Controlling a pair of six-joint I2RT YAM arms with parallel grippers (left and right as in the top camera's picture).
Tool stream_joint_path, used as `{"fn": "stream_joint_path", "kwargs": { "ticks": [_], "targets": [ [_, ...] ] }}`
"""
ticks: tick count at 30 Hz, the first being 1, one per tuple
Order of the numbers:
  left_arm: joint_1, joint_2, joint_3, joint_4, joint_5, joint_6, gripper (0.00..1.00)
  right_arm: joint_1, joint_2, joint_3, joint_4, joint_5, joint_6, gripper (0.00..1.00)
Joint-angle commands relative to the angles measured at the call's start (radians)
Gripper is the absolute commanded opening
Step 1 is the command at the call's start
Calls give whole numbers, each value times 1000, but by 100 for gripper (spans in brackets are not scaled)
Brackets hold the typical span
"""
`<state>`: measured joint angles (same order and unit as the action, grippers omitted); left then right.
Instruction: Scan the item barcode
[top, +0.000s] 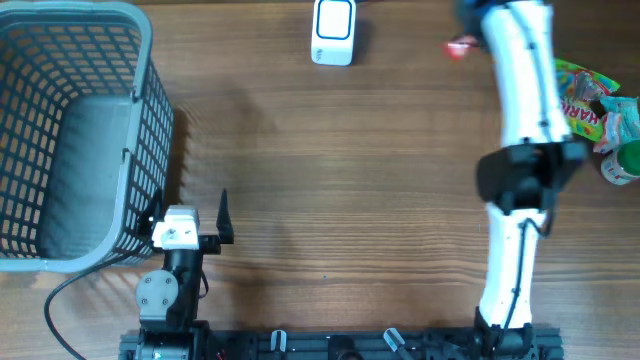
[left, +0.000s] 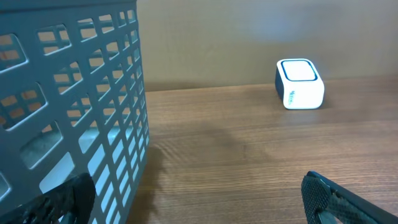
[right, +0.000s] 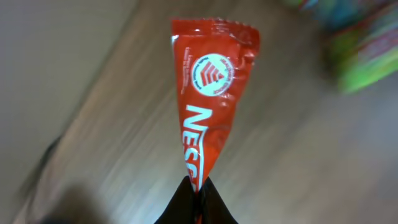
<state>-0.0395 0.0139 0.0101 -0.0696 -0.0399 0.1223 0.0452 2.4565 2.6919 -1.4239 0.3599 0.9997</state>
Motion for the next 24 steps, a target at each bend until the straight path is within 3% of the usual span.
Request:
{"fn": "stream_joint_path", "kwargs": {
  "ticks": [1, 6, 8, 9, 11, 15, 20, 24],
  "targets": [
    [-2, -6, -5, 1, -3, -6, 100, -138, -7, -79, -43, 8, -267, 5],
    [-2, -6, -5, 1, -3, -6, 100, -299, -7, -420, 222, -61, -639, 5],
    [-2, -6, -5, 1, -3, -6, 100, -354, -7, -560, 309, -142, -705, 8],
    [-2, -6, -5, 1, -3, -6, 100, -376, -7, -566, 303, -145, -704, 45],
    [-2, -6, -5, 1, -3, -6, 100, -411, -45, -541, 269, -202, -704, 100],
    [-2, -6, -5, 1, -3, -6, 100, -424, -314, -425, 144, -453, -713, 100],
    [-2, -6, -5, 1, -3, -6, 100, -364, -795, -420, 2, -474, -719, 100],
    [-2, -6, -5, 1, -3, -6, 100, -363, -1094, -420, -104, -473, -479, 100]
  ]
}}
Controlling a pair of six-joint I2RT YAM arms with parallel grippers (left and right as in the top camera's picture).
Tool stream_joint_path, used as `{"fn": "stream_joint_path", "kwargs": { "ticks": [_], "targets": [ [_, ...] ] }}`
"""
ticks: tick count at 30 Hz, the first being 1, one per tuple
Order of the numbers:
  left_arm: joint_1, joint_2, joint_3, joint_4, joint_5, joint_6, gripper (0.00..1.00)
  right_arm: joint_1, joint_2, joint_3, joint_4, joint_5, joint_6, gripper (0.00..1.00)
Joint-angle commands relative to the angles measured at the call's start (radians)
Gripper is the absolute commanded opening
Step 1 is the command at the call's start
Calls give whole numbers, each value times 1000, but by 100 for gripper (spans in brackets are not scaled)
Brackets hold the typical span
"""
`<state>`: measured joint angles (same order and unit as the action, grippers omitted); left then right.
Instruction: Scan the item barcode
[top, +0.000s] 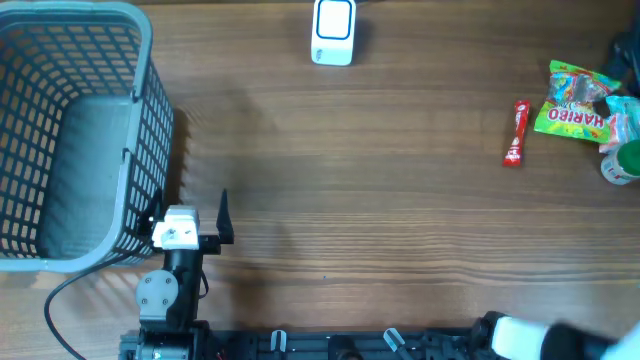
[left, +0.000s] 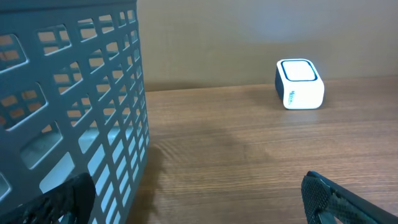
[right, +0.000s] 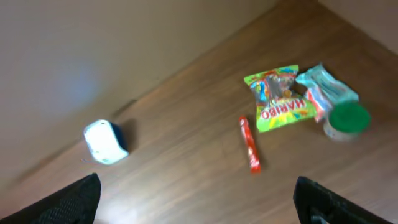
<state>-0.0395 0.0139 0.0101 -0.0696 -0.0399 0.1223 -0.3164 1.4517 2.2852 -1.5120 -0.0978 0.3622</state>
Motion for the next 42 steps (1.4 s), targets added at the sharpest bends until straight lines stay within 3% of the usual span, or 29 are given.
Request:
{"fn": "stream_joint_path", "kwargs": {
  "ticks": [1, 3, 5, 10, 13, 16, 21, 22, 31, 37, 42],
  "targets": [
    [-2, -6, -5, 1, -3, -6, 100, -2, -138, -13, -16, -15, 188, 100],
    [-2, -6, -5, 1, -3, -6, 100, -2, -249, -13, -16, -13, 219, 100],
    [-2, -6, -5, 1, -3, -6, 100, -2, -352, -13, -30, 95, 154, 100],
    [-2, -6, -5, 1, -3, -6, 100, -2, -492, -57, 25, 94, 51, 100],
    [-2, -6, -5, 1, -3, -6, 100, 16, -656, -316, 300, 14, -5, 100],
    [-2, -6, -5, 1, -3, -6, 100, 128, -913, -824, 773, -62, -3, 100],
    [-2, -6, -5, 1, -3, -6, 100, 251, -1253, -1456, 1285, -9, 5, 100],
    [-2, -6, -5, 1, -3, -6, 100, 276, -1349, -1670, 1458, 12, 6, 100],
    [-2, -6, -5, 1, -3, -6, 100, 278, -1448, -2176, 1854, 84, -26, 100],
    [-2, -6, -5, 1, -3, -6, 100, 304, -1449, -2280, 1806, 147, -116, 100],
    [-2, -6, -5, 1, -3, -6, 100, 304, -1449, -2280, 1590, 124, -176, 100]
  ]
}}
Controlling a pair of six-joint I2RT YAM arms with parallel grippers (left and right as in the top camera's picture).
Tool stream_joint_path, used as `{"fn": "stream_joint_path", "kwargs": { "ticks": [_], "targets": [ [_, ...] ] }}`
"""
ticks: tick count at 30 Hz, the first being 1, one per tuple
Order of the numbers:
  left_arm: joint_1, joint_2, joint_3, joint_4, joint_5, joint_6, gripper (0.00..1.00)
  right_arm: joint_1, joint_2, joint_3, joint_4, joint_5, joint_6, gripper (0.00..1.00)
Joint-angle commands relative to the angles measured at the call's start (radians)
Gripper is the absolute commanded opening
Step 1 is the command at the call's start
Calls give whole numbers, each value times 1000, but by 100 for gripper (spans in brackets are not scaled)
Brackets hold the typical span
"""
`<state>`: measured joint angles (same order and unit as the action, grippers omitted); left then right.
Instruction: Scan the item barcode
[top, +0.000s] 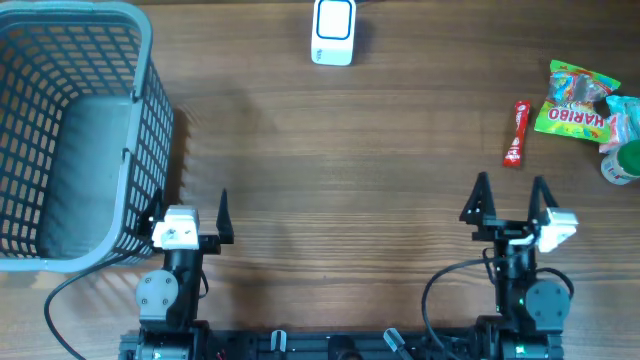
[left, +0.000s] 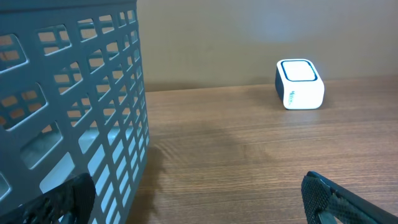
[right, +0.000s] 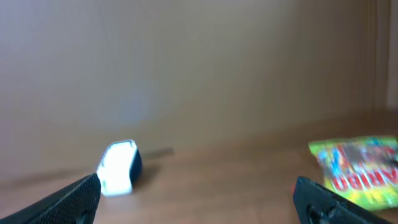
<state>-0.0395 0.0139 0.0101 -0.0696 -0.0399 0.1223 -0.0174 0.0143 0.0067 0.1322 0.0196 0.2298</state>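
Observation:
A red stick sachet (top: 516, 132) lies flat on the table at the right, beside the snack pile. The white scanner box (top: 333, 31) with a blue-rimmed top stands at the far middle edge; it also shows in the left wrist view (left: 299, 84) and, blurred, in the right wrist view (right: 118, 167). My right gripper (top: 509, 198) rests open at the near right with nothing between its fingers. My left gripper (top: 190, 208) rests open at the near left beside the basket, also empty.
A grey mesh basket (top: 70, 130) fills the left side, its wall close to my left gripper (left: 74, 99). At the right edge lie a green Haribo bag (top: 572, 105), a pale blue packet (top: 622, 115) and a green-lidded cup (top: 622, 165).
My right arm has come down to its rest pose at the near right, gripper open and facing the far edge. The red sachet and the left arm have not moved.
First my right gripper was shut on the red sachet, held up near the far right by the scanner. Then the sachet lay on the table beside the Haribo bag and the arm was drawn back, gripper open. Now the right arm sits parked at the near right.

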Motion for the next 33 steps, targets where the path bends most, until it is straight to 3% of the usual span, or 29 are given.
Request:
{"fn": "stream_joint_path", "kwargs": {
  "ticks": [1, 6, 33],
  "targets": [
    [-2, -6, -5, 1, -3, -6, 100, 5, -11, -2, -91, 6, -44, 100],
    [-2, -6, -5, 1, -3, -6, 100, 5, -11, -2, -129, -43, -119, 100],
    [0, -10, -5, -5, 45, -1, 100, 5, -10, -2, -129, -43, -119, 100]
  ]
}}
